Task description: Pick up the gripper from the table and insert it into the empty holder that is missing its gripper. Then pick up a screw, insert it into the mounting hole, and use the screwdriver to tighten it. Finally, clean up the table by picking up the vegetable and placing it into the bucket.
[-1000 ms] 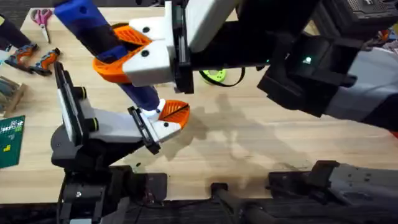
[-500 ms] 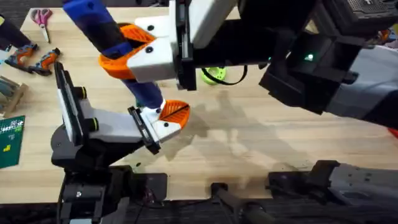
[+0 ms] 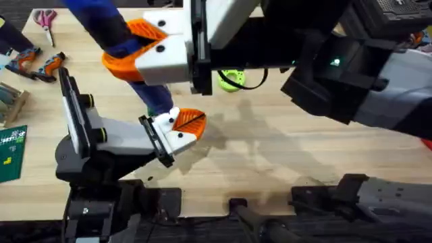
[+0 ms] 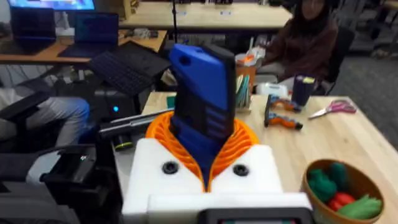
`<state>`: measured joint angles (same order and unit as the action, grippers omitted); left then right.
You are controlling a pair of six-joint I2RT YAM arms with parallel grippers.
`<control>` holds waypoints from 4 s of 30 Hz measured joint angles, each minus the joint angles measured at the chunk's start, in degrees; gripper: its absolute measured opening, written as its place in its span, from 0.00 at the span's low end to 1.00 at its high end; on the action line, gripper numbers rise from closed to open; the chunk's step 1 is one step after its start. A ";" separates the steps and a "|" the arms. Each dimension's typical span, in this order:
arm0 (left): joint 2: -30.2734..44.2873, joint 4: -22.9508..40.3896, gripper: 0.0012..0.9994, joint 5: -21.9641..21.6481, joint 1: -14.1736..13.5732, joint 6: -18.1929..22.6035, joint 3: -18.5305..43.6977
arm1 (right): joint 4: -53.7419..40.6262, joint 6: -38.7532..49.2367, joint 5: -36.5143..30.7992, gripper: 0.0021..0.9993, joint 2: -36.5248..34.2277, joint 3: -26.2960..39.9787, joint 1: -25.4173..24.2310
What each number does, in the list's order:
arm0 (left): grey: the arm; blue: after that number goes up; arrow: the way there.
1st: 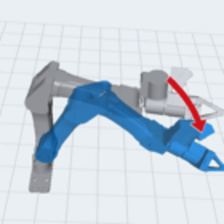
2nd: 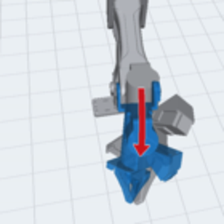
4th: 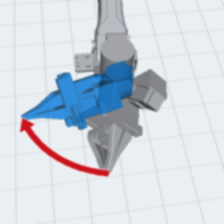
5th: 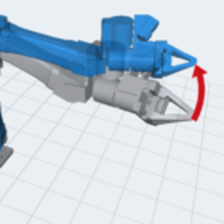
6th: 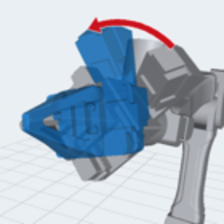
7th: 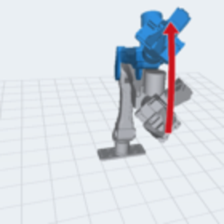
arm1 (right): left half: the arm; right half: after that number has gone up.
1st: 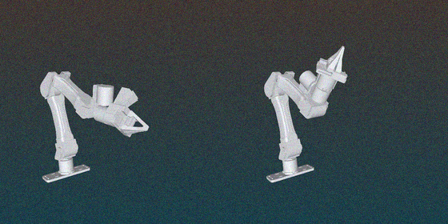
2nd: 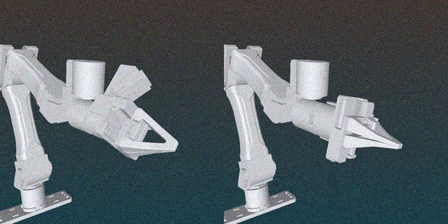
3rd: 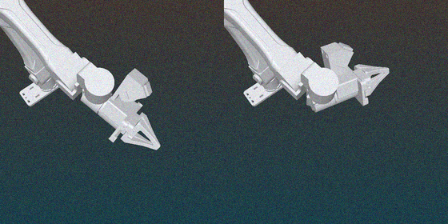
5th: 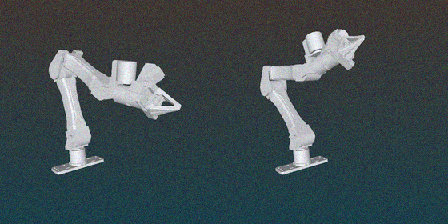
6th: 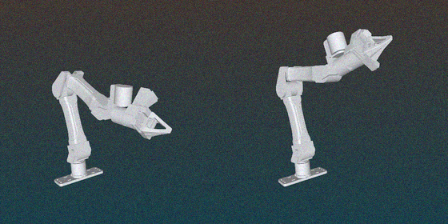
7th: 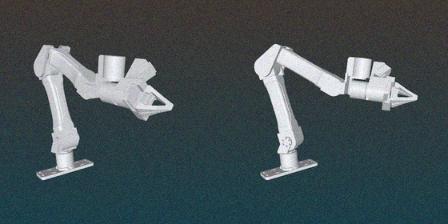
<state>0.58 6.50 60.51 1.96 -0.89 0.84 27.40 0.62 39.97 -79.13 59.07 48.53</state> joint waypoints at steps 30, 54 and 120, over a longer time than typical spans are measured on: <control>0.00 0.00 0.01 0.00 0.00 0.00 0.00 | 13.05 -4.96 -1.57 0.02 4.81 -9.10 0.09; -0.02 0.00 0.01 0.00 0.00 0.00 0.00 | 13.05 0.24 -1.77 0.02 3.08 -9.14 1.22; 0.00 0.00 0.01 0.11 0.00 -0.07 0.00 | 21.45 -1.66 -2.52 0.02 3.10 -9.39 0.55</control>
<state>0.58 6.51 60.62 1.96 -0.95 0.84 48.85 -1.03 37.45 -76.03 49.68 49.09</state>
